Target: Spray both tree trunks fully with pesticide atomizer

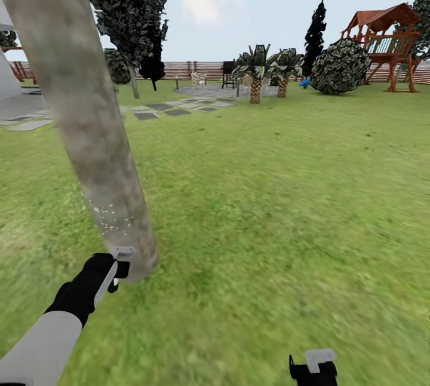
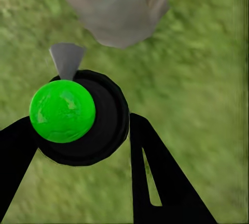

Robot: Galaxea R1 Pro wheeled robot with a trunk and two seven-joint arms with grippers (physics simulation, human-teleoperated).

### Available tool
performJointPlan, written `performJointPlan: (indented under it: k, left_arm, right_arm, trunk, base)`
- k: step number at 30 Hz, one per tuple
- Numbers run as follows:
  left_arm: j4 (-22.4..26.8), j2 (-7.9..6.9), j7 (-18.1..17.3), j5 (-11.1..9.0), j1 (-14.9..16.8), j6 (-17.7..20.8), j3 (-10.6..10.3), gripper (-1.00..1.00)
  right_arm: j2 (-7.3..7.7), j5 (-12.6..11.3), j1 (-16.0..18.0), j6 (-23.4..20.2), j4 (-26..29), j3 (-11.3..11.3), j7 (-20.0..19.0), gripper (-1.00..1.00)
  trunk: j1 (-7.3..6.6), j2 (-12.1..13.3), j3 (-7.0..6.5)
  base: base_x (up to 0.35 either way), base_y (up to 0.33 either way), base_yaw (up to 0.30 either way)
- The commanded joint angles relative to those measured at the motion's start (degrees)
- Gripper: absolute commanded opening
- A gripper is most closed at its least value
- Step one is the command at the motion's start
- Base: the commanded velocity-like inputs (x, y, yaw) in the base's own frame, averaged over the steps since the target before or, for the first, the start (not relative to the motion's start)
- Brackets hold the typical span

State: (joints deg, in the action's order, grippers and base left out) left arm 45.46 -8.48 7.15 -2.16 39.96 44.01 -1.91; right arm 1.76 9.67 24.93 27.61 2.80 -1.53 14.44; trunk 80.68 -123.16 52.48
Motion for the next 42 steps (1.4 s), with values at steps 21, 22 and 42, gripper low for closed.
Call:
performJointPlan:
  k: [21,22,42]
  left_arm:
    - [0.0,-0.14,0.4,-0.1,0.0,0.3,-0.1,-1.0]
    - [0.0,-0.14,0.4,-0.1,0.0,0.3,-0.1,-1.0]
    - [0.0,-0.06,0.4,-0.2,0.0,0.3,-0.3,-1.0]
  right_arm:
    - [-0.18,0.6,0.0,0.0,-0.1,-0.1,0.5,1.0]
    - [-0.18,0.6,0.0,0.0,-0.1,-0.1,0.5,1.0]
    - [-0.18,0.6,0.0,0.0,-0.1,-0.1,0.5,1.0]
  trunk:
    - [0.01,0.0,0.05]
    - [0.01,0.0,0.05]
    - [0.01,0.0,0.05]
  base:
    - [0.175,-0.251,0.247]
    - [0.178,-0.244,0.272]
    - [0.155,-0.248,0.176]
